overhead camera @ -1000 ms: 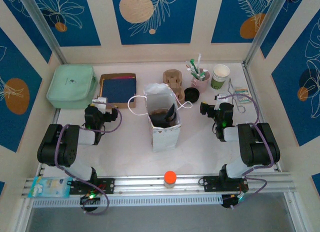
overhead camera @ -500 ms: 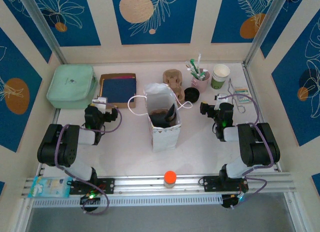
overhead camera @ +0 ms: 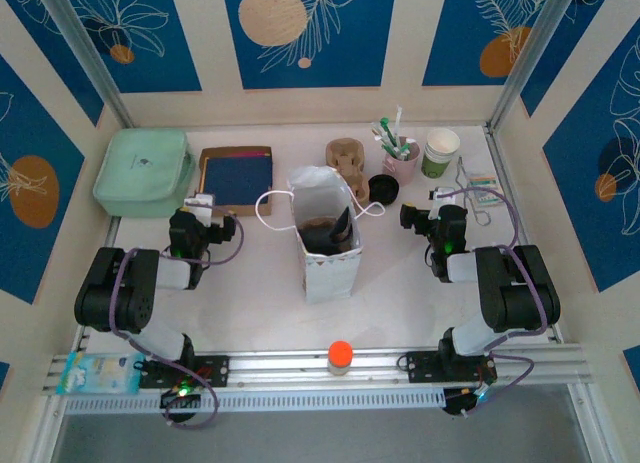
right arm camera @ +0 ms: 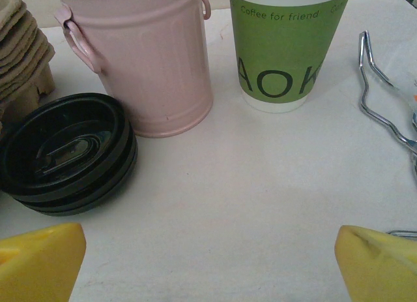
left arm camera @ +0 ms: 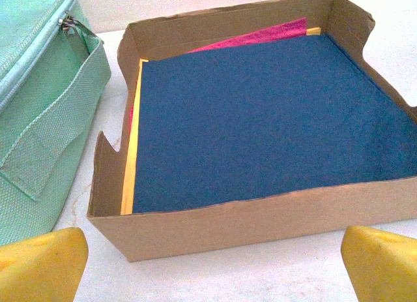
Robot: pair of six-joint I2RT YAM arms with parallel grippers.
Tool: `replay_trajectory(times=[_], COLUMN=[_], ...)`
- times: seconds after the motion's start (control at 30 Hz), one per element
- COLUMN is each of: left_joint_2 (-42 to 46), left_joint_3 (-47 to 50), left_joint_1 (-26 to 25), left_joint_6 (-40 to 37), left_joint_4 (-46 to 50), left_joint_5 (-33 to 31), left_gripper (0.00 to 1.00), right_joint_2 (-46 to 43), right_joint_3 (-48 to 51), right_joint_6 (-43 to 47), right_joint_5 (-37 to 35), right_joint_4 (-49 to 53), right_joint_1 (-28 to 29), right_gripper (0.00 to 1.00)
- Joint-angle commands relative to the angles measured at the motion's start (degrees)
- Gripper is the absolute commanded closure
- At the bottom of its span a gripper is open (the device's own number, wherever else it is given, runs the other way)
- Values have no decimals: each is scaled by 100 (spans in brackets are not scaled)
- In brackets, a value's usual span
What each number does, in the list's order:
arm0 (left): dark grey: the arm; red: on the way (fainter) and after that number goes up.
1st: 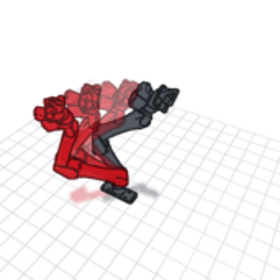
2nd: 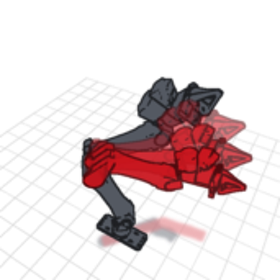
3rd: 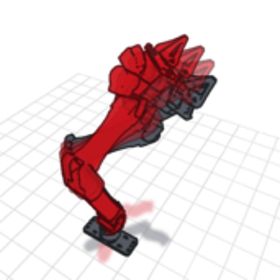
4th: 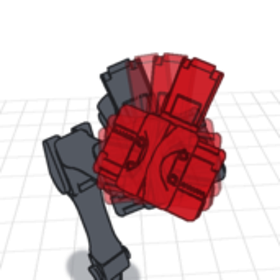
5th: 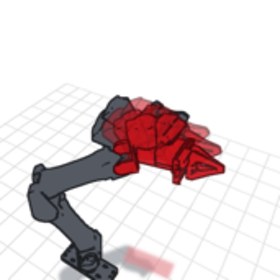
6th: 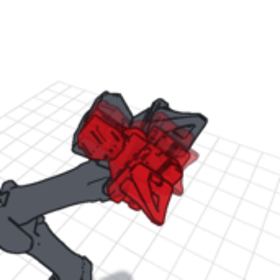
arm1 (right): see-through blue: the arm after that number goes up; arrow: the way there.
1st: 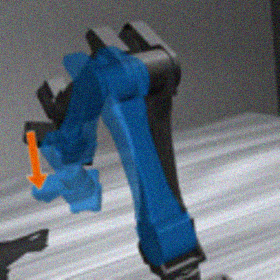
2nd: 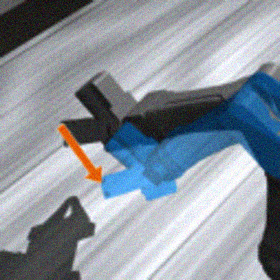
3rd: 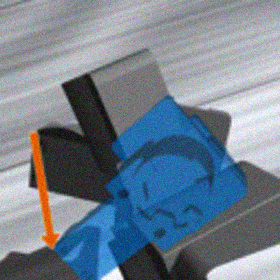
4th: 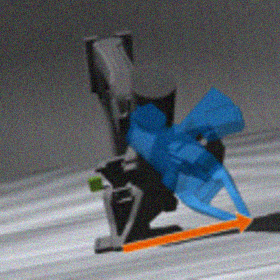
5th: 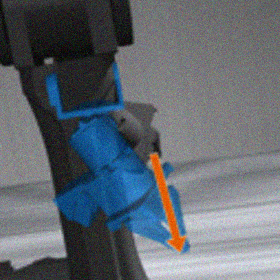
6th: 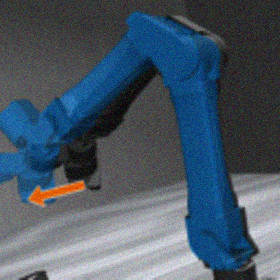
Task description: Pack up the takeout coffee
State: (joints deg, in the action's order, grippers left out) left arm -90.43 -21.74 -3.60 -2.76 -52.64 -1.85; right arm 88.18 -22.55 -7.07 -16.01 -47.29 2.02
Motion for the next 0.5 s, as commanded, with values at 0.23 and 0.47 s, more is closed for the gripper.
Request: replay_trajectory(times=[0.23, 0.47], left_joint_2=[113, 107], left_joint_3=[254, 326], left_joint_1=[28, 1], left_joint_6=[109, -117], left_joint_4=[-514, -653], left_joint_5=[-102, 436], left_gripper=[0, 0], right_joint_2=[-94, -76], right_joint_3=[62, 95], right_joint_6=[107, 91], right_joint_5=[10, -283], right_joint_4=[-274, -389], right_joint_1=[127, 229], right_gripper=[1, 1])
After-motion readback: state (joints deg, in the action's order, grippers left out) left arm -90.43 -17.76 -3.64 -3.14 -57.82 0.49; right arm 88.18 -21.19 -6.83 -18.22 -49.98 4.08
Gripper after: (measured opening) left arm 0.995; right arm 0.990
